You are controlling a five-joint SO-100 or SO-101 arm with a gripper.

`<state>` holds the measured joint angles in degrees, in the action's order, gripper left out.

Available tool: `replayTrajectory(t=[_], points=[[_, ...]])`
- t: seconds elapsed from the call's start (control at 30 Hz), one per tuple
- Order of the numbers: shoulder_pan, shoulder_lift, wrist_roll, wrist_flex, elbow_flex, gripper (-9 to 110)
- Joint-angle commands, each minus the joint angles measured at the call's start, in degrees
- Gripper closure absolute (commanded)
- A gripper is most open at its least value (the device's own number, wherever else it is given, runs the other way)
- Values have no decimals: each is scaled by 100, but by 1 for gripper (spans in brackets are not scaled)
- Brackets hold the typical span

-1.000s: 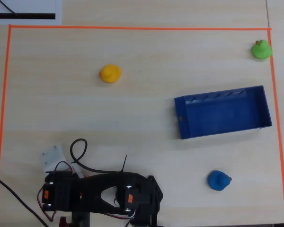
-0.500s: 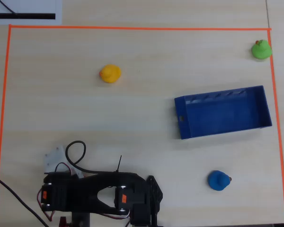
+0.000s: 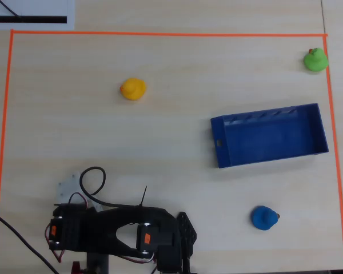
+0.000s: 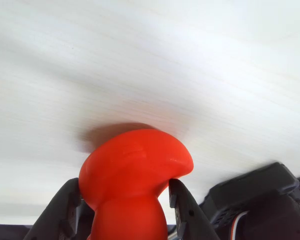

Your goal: Grasp red duck and put it into box.

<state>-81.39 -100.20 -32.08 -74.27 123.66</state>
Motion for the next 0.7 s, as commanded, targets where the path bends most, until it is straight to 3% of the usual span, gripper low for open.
replayTrajectory(t=[0.0, 0.17, 0.53, 0.67], points=[[53, 53, -62, -97, 9, 82], [70, 79, -62, -176, -105, 101], [229, -185, -202, -510, -325, 101], [800, -686, -519, -1151, -932, 101]])
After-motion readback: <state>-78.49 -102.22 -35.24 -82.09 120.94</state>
